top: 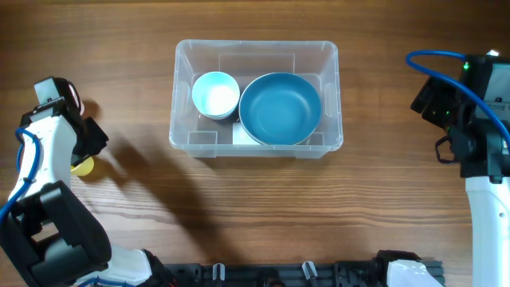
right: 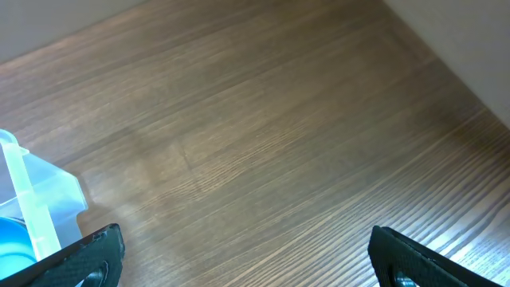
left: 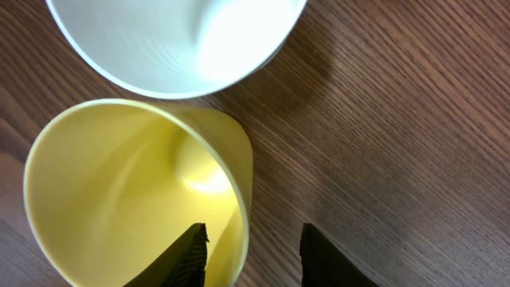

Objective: Pack container
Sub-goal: 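Move the left gripper to the yellow cup and grasp its rim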

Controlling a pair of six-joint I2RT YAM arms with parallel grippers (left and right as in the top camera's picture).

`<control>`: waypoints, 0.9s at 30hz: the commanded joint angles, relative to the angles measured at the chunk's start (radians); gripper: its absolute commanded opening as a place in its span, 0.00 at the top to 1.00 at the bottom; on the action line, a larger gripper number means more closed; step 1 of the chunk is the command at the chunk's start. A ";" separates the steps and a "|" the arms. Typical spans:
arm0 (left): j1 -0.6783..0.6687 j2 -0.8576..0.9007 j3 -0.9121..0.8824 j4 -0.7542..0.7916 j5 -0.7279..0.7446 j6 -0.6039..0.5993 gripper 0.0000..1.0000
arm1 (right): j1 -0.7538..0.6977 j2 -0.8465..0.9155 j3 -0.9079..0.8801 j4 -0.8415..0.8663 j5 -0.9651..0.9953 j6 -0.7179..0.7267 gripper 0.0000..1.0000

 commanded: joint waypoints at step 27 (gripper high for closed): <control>-0.008 -0.010 0.005 0.010 0.013 0.001 0.96 | -0.002 0.006 0.010 0.003 0.017 0.014 0.01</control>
